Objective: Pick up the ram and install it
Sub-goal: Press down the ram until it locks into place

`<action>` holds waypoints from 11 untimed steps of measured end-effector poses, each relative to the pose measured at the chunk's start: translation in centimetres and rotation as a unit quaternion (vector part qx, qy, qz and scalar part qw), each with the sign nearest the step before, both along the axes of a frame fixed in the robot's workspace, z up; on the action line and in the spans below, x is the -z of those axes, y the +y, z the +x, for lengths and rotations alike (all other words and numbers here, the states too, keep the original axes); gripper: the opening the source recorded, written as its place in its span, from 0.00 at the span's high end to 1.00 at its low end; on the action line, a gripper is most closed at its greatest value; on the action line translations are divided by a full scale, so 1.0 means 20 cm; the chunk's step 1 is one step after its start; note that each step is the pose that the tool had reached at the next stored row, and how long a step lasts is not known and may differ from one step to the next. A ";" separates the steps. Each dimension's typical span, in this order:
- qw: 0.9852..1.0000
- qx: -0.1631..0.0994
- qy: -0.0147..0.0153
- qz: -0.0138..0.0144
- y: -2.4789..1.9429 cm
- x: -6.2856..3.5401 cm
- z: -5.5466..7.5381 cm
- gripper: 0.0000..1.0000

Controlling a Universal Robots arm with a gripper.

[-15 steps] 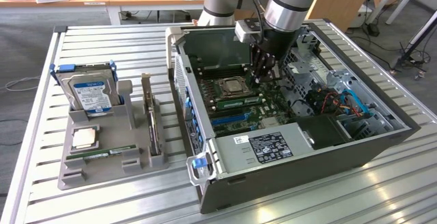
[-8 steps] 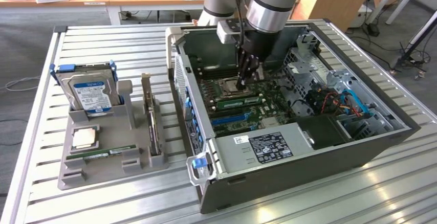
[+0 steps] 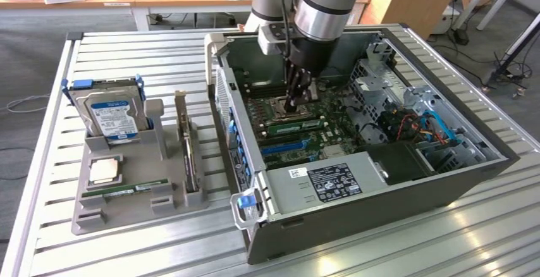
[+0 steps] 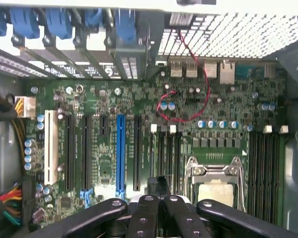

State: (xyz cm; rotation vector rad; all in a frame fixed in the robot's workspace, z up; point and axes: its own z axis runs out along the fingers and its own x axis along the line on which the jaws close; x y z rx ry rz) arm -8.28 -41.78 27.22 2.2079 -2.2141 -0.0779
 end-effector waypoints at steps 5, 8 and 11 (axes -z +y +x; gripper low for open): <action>1.000 0.000 0.000 0.000 0.000 0.000 -0.04 0.89; 1.000 0.000 0.000 0.000 0.000 0.000 -0.05 0.89; 1.000 0.000 0.000 0.000 0.000 0.000 -0.05 0.89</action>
